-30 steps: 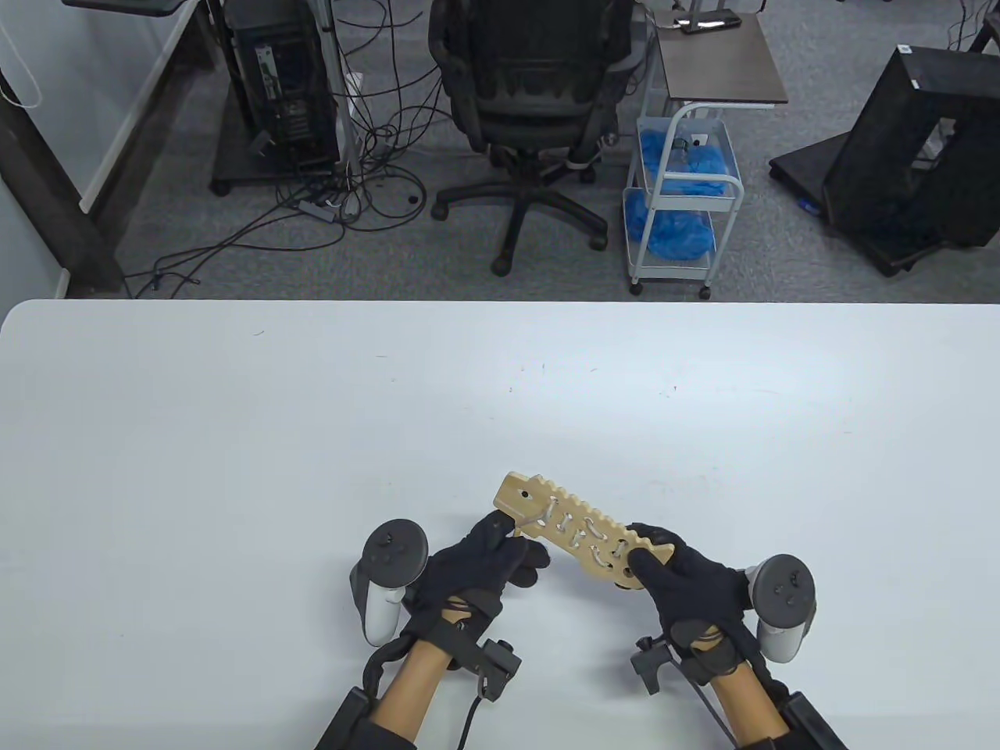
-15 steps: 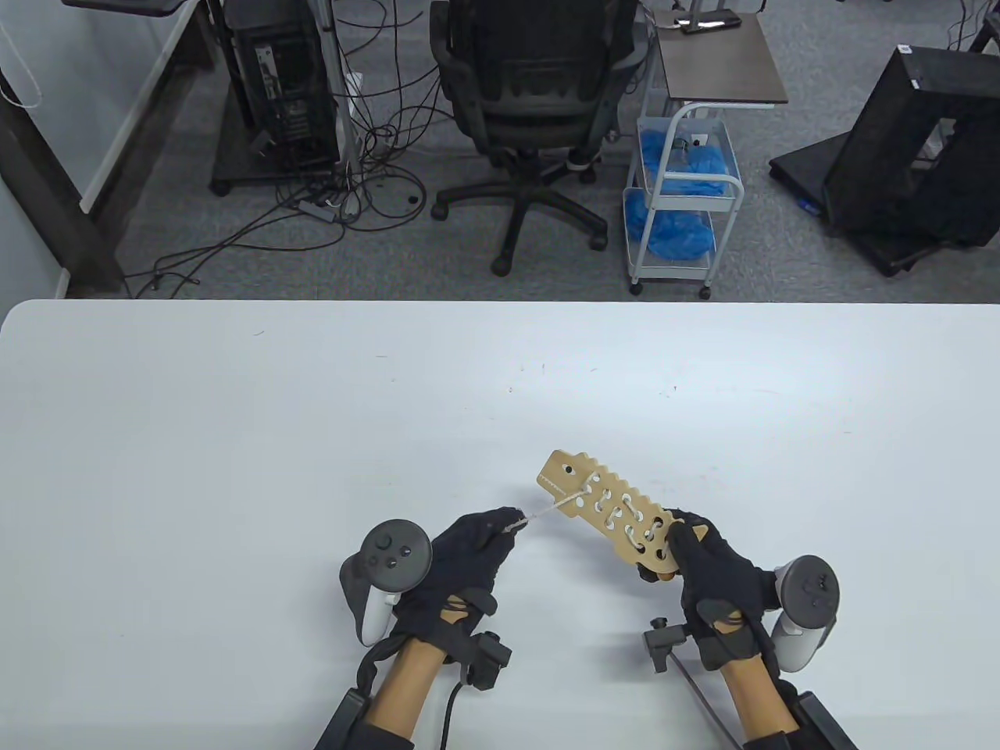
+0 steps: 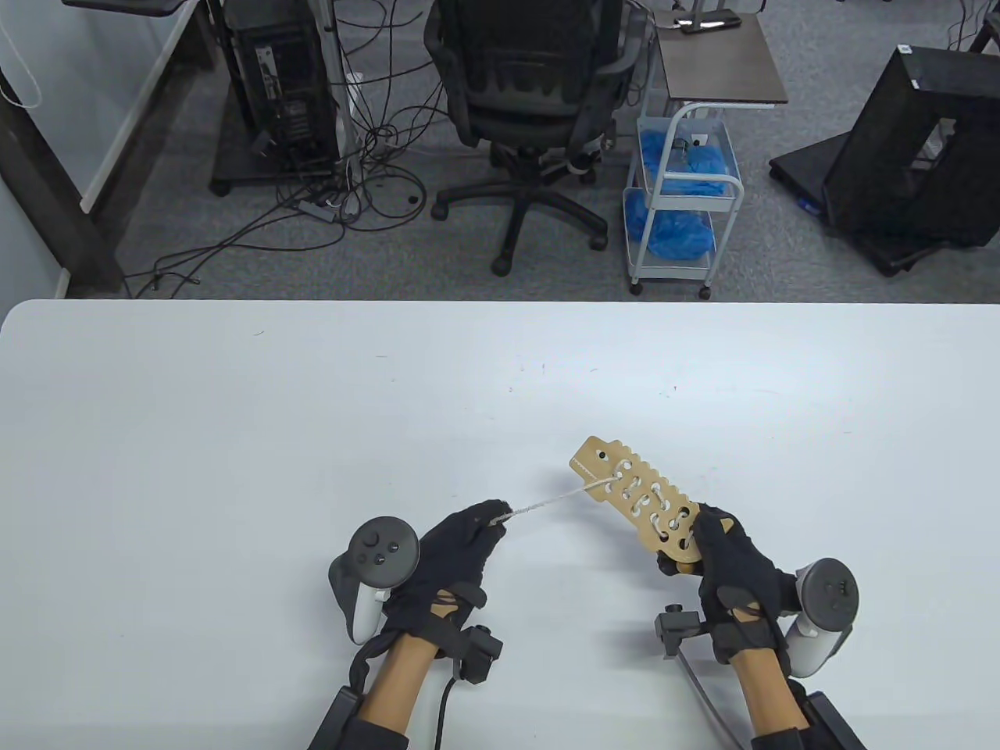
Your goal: Remove rope from all holes on crocodile lacing toy
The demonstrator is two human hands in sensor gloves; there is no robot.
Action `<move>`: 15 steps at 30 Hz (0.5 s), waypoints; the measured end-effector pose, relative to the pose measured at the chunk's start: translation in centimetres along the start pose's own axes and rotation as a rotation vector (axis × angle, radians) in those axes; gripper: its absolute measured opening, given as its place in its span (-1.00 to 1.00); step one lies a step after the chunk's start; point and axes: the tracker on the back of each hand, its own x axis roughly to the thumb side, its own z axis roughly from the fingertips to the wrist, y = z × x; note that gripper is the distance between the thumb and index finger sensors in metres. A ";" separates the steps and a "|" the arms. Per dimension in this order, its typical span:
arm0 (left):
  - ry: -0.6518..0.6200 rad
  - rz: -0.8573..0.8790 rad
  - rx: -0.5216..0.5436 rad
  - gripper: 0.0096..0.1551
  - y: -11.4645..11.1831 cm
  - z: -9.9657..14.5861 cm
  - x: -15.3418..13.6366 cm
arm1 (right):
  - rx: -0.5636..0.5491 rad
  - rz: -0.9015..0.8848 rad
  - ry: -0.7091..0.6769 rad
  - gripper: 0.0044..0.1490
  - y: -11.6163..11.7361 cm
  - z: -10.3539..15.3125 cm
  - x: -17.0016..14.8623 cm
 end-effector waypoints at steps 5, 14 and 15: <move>0.011 0.003 0.010 -0.49 0.3 -0.1 -0.2 | -0.015 -0.014 0.009 -0.35 -0.3 -0.1 0.0; 0.027 0.011 0.029 -0.48 0.9 -0.1 -0.6 | -0.045 -0.037 0.027 -0.34 -1.0 -0.3 -0.1; 0.028 0.011 0.032 -0.48 1.0 -0.1 -0.6 | -0.049 -0.041 0.030 -0.34 -1.1 -0.3 -0.1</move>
